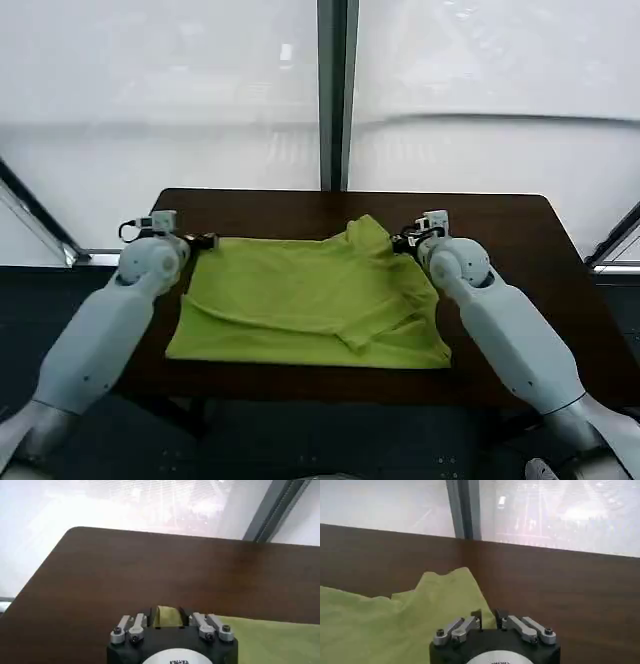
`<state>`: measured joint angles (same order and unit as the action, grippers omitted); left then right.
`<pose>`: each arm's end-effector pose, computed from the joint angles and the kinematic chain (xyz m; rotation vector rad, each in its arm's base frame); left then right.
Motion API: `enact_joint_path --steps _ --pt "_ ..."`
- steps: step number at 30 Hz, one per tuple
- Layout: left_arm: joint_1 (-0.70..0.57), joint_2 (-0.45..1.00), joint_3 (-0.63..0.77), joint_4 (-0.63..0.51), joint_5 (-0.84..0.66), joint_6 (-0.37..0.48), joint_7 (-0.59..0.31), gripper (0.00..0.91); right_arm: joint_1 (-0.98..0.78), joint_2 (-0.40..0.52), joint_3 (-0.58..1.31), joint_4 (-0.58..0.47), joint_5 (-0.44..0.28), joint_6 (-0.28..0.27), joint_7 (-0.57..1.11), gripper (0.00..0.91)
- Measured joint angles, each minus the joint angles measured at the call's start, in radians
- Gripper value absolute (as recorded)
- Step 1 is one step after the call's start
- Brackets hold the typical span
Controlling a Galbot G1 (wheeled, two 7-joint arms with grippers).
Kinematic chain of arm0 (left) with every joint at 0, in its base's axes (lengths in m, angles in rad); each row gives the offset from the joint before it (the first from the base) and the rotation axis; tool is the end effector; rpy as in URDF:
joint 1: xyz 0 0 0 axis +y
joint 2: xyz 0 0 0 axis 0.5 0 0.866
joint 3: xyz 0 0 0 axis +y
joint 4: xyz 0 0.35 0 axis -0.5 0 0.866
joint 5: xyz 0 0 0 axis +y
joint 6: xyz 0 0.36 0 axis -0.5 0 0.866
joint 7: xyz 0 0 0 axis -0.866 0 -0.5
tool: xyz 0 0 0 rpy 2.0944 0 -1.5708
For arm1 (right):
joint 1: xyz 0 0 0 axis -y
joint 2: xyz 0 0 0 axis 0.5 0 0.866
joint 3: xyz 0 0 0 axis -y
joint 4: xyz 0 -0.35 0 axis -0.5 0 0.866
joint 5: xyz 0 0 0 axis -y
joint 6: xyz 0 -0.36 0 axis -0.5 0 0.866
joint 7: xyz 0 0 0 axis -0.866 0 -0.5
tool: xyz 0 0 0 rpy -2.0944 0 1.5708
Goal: Fold and organize the clothes.
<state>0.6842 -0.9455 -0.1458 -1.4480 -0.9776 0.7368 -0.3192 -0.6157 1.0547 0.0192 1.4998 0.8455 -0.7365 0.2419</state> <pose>0.4513 0.1238 -0.2529 -0.0264 -2.3964 0.0875 0.4580 -0.0344 -0.2430 0.2984 -2.4550 0.0248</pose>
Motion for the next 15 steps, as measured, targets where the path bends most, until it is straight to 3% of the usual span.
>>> enact_joint_path --steps 1,2,3,6,8,9,11,12,13,14,15 --pt "0.002 0.000 0.000 -0.004 0.000 0.000 0.003 0.185 0.001 0.000 0.000 -0.002 0.000 0.000 -0.001 0.117" --pt "0.003 -0.001 0.001 -0.007 0.000 0.000 0.003 0.185 0.001 0.000 -0.001 -0.005 -0.003 0.000 -0.005 0.283" --pt "0.003 -0.002 0.001 -0.009 0.001 0.000 0.003 0.185 0.002 -0.001 -0.003 -0.009 -0.007 0.000 -0.010 0.878" --pt "0.003 -0.005 0.001 -0.009 0.003 0.000 0.003 0.185 0.003 0.002 -0.008 -0.021 -0.018 0.000 -0.026 0.858" --pt "0.004 -0.005 0.001 -0.009 0.004 0.000 0.003 0.185 0.003 0.007 -0.009 -0.030 -0.024 0.000 -0.031 0.770" --pt "0.005 -0.005 0.001 -0.009 0.004 0.000 0.003 0.185 0.004 0.010 -0.009 -0.036 -0.027 0.000 -0.033 0.653" --pt "0.006 -0.005 0.002 -0.008 0.004 0.000 0.003 0.185 0.004 0.015 -0.009 -0.044 -0.031 0.001 -0.035 0.556" --pt "0.006 -0.005 0.002 -0.008 0.005 0.000 0.003 0.185 0.004 0.016 -0.009 -0.047 -0.034 0.001 -0.036 0.449" --pt "0.006 -0.005 0.002 -0.009 0.005 -0.002 0.003 0.185 0.004 0.017 -0.009 -0.048 -0.036 0.001 -0.037 0.400" --pt "0.006 -0.005 0.002 -0.008 0.005 -0.003 0.003 0.185 0.003 0.017 -0.009 -0.048 -0.037 0.001 -0.039 0.273" --pt "0.006 -0.006 0.003 -0.008 0.005 -0.005 0.003 0.185 0.002 0.017 -0.009 -0.048 -0.037 0.001 -0.039 0.224"
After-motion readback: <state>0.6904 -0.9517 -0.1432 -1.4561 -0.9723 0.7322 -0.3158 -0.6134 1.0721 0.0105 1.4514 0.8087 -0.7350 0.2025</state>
